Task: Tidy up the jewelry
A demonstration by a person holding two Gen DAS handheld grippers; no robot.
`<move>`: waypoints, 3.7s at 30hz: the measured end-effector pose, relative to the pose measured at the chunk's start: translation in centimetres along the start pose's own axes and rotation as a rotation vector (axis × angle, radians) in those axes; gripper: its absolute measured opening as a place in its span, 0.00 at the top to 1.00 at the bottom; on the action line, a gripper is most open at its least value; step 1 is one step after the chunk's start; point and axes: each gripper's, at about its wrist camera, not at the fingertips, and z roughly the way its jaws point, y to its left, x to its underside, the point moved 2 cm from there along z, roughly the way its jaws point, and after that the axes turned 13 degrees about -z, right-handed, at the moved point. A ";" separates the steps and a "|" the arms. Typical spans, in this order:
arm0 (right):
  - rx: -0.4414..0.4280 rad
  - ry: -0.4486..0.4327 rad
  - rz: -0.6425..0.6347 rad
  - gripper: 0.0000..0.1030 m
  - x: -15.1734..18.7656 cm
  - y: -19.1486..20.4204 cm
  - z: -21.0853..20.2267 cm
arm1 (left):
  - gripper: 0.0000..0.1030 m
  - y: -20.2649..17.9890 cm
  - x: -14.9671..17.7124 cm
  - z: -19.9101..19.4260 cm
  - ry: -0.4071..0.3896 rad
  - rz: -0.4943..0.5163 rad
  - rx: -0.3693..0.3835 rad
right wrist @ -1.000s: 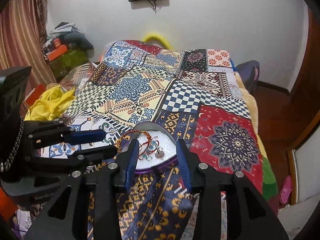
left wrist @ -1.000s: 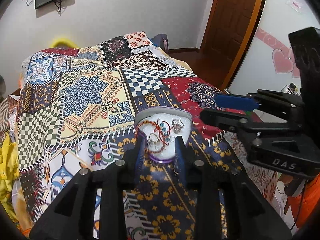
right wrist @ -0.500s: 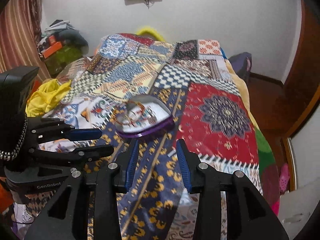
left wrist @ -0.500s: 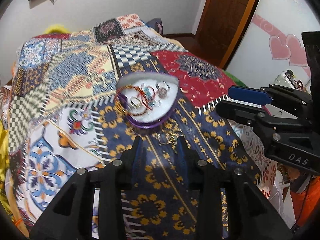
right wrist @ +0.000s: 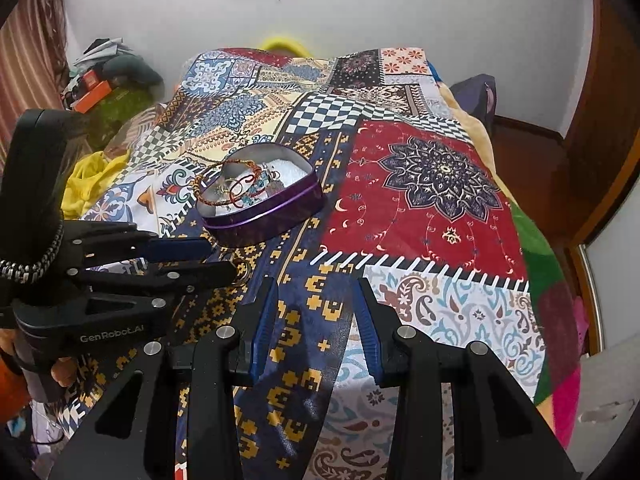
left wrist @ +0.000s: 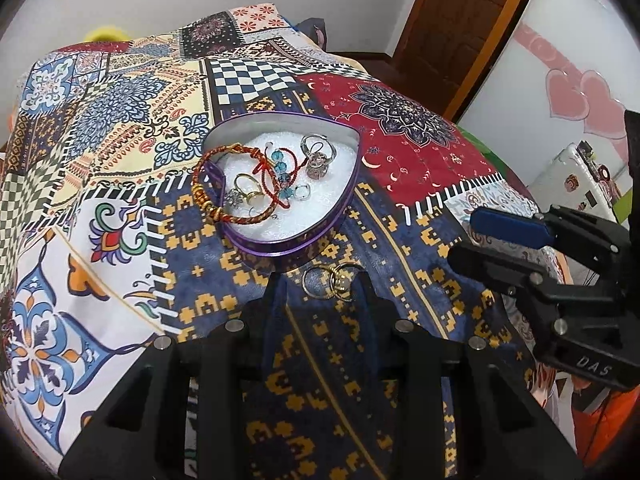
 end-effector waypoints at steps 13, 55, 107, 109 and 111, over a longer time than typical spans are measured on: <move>-0.016 0.001 -0.019 0.66 -0.1 1.0 0.4 | 0.92 0.0 -0.1 0.3 0.000 -0.005 0.017; -0.035 -0.035 -0.136 0.81 -3.4 4.8 1.4 | 0.92 2.6 0.7 -6.8 -0.150 0.000 -0.003; -0.054 -0.103 -0.082 0.77 -9.6 0.8 1.4 | 0.84 0.5 -4.8 -5.8 -0.203 0.034 0.030; -0.038 -0.125 -0.081 0.77 -9.6 1.0 0.1 | 0.84 0.2 -4.6 -7.1 -0.229 0.042 0.021; -0.026 -0.162 -0.075 0.77 -9.6 1.1 -1.7 | 0.84 -0.2 -4.4 -8.5 -0.258 0.046 0.011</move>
